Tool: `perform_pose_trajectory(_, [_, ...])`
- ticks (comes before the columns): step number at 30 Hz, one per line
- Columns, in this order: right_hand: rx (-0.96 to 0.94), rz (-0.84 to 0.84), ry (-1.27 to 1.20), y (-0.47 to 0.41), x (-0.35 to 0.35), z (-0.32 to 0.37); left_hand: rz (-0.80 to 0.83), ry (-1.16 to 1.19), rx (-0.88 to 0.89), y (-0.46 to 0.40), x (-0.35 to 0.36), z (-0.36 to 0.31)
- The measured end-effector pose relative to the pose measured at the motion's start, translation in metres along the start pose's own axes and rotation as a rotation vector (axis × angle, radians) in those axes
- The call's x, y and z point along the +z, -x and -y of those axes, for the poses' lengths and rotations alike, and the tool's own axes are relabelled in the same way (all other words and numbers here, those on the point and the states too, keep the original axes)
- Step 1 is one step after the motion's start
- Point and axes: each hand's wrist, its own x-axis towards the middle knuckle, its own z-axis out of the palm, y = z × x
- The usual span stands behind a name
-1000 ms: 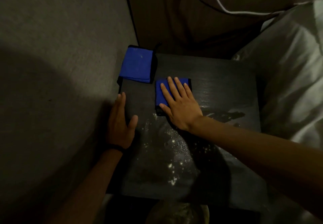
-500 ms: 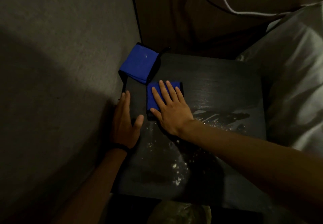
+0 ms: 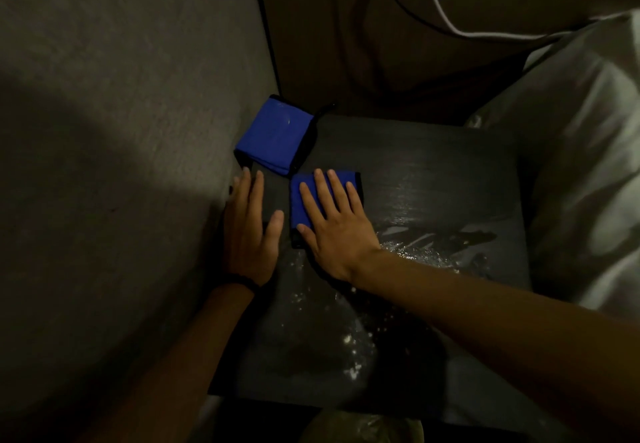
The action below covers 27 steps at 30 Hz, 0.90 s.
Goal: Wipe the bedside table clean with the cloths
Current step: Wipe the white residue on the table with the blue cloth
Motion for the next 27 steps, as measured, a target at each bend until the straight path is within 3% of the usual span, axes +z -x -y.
perform_pose_trajectory(2, [-0.002, -0.008, 0.002, 0.0, 0.0, 0.0, -0.009, -0.081, 0.014, -0.026, 0.002, -0.006])
perform_pose_trajectory(7, [-0.006, -0.002, -0.002, 0.001, -0.001, 0.001, 0.116, 0.06, -0.236, -0.075, 0.011, -0.023])
perform_pose_trajectory(12, [-0.004, 0.003, -0.004, 0.002, -0.003, 0.005, 0.013, 0.108, -0.424, -0.084, 0.017, -0.037])
perform_pose_trajectory(20, [-0.124, 0.014, 0.036, -0.003, -0.002, 0.032, 0.161, -0.067, -0.349, -0.081, 0.019, -0.041])
perform_pose_trajectory(22, [-0.187, 0.011, 0.056, -0.001, -0.005, 0.028, 0.186, -0.009, -0.35, -0.08, 0.018, -0.042])
perform_pose_trajectory(27, [-0.322, 0.015, 0.106, 0.005, -0.007, 0.012, -0.012, 0.313, -0.286, -0.054, 0.004, -0.043])
